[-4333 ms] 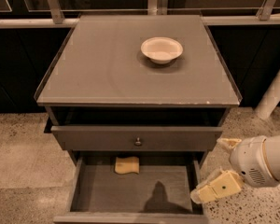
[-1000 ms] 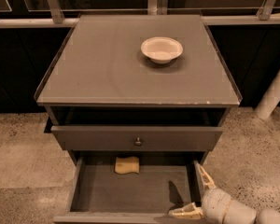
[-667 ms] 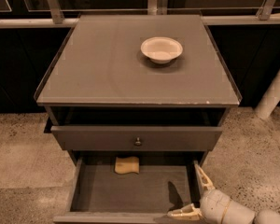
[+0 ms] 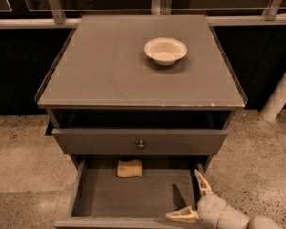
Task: Pick sponge from middle drawer and place on counter
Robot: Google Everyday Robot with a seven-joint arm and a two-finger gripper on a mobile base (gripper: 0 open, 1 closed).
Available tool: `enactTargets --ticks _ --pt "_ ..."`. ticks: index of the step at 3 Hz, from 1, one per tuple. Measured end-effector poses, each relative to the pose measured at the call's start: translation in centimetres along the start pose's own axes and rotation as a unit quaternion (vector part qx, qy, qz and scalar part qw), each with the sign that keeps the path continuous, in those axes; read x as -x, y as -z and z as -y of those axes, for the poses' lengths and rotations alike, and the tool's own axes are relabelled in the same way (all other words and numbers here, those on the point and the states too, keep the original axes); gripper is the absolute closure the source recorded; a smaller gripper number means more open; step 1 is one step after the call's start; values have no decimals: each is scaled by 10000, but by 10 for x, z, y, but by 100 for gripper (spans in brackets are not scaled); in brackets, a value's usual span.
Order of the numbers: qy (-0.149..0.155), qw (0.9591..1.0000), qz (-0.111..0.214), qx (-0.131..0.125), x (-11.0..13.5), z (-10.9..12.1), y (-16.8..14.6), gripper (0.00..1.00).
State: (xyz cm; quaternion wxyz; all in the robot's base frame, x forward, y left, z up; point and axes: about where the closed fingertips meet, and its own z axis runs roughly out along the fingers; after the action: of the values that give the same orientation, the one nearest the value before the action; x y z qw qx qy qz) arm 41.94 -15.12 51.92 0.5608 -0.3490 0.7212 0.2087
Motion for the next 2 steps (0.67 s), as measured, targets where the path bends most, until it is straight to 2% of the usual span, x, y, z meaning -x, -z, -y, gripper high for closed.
enactTargets --ticks 2 --pt "-254 9991 308 118 -30 5 -59 0"
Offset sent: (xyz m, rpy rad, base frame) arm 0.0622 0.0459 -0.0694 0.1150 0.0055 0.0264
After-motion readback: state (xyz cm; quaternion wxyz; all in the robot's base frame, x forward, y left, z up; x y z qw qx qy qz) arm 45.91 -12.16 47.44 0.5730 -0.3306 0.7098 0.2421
